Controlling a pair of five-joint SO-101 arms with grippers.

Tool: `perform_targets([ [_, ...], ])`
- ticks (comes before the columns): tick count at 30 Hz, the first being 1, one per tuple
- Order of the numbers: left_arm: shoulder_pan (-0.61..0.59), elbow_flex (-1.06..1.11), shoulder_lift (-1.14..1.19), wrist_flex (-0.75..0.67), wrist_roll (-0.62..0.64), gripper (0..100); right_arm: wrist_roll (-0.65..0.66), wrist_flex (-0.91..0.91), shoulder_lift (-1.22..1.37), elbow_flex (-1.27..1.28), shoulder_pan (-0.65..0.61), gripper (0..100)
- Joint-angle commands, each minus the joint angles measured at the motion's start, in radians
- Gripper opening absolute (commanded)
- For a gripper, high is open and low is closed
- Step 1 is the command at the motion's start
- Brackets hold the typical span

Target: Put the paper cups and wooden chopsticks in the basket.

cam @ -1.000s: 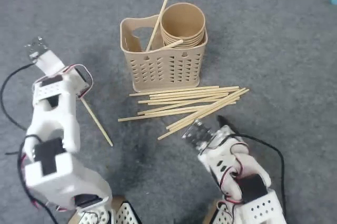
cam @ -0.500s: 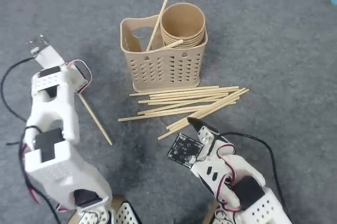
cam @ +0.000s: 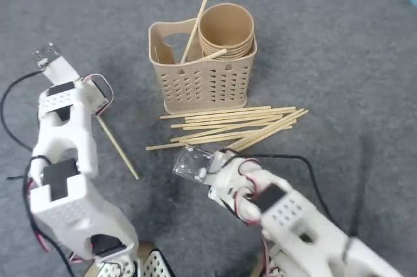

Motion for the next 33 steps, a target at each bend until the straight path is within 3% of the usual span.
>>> perform_targets([
  [1, -0.002, -0.041, -0.009, 0.003, 0.011, 1, -0.006, -0.154, 0.259, -0.081, 0.002, 16.6],
  [8, 0.0, -0.041, -0.009, 0.002, 0.011, 1, -0.014, -0.044, 0.403, -0.252, 0.015, 16.6],
  [24, 0.0, -0.041, -0.009, 0.002, 0.009, 1, 0.051, -0.022, 0.492, -0.436, 0.015, 16.5],
  [33, 0.002, -0.044, -0.008, 0.0, 0.008, 1, 0.057, 0.229, 0.704, -0.644, 0.025, 16.5],
])
